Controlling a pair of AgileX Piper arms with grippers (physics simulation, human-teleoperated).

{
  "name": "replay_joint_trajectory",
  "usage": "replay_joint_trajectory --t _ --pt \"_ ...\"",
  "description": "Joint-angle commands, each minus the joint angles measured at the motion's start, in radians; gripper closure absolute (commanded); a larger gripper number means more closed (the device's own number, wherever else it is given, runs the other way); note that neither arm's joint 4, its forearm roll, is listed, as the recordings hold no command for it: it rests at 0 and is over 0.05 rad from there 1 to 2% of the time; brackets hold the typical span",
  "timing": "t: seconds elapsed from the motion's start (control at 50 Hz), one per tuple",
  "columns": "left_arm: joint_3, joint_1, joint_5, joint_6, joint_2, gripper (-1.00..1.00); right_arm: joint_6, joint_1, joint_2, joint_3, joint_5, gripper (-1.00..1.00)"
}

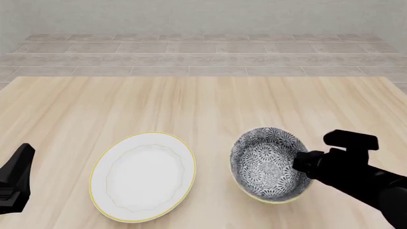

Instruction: Put the bowl on the plate.

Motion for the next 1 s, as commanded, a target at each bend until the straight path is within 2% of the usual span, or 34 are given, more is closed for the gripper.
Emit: replay_joint_trajectory --t 0.02,0.52,0.88,1.0 --pt "0.000 0.000 0.000 0.000 0.000 -1.00 0.008 0.001 -0.047 -0.026 0.029 1.00" --pt "0.000 0.000 0.000 0.000 0.000 -1.00 -0.011 0.016 -0.092 -0.123 0.118 1.00" --pt "0.000 0.000 0.000 0.000 0.000 -1.00 -0.045 0.055 -0.125 -0.270 0.243 1.00" --pt "0.000 0.000 0.000 0.000 0.000 -1.00 -0.032 0.075 -0.119 -0.296 0.251 1.00"
